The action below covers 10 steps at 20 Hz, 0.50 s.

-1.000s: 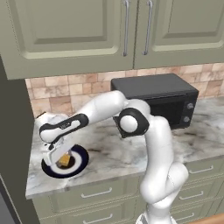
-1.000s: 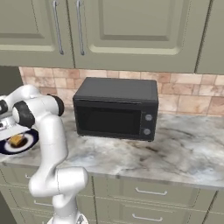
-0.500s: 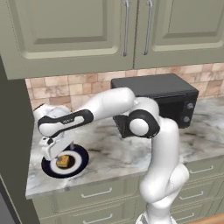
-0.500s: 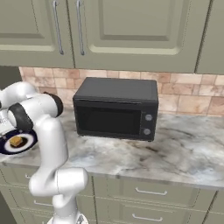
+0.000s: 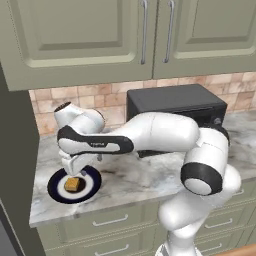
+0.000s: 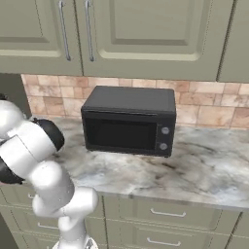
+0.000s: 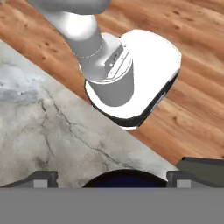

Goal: Take the baked cake out of the oven and place it on the plate for cooling. Then close the oven door.

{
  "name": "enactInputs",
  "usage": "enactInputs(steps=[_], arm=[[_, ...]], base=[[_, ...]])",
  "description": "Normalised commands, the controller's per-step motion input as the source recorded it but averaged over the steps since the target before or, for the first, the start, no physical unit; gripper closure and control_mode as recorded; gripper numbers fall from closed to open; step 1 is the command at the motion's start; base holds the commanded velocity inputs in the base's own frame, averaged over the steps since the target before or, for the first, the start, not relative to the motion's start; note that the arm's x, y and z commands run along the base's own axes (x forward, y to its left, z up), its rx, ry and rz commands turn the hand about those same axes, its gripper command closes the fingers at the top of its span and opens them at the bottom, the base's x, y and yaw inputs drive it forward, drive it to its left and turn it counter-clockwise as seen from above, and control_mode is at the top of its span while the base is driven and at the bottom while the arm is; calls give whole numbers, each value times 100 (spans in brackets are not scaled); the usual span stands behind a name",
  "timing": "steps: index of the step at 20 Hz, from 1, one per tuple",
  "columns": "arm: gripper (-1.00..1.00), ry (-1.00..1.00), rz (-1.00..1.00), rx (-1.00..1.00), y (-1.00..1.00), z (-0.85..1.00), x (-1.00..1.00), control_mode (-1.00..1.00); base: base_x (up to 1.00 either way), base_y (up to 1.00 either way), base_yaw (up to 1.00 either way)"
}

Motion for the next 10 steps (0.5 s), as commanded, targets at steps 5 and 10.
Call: enactInputs(steps=[5, 10], arm=[[-100, -4, -7, 19, -81, 75, 0, -100], [-100, -4, -13, 9, -80, 64, 0, -100]], base=[[0, 0, 0], [0, 0, 0]])
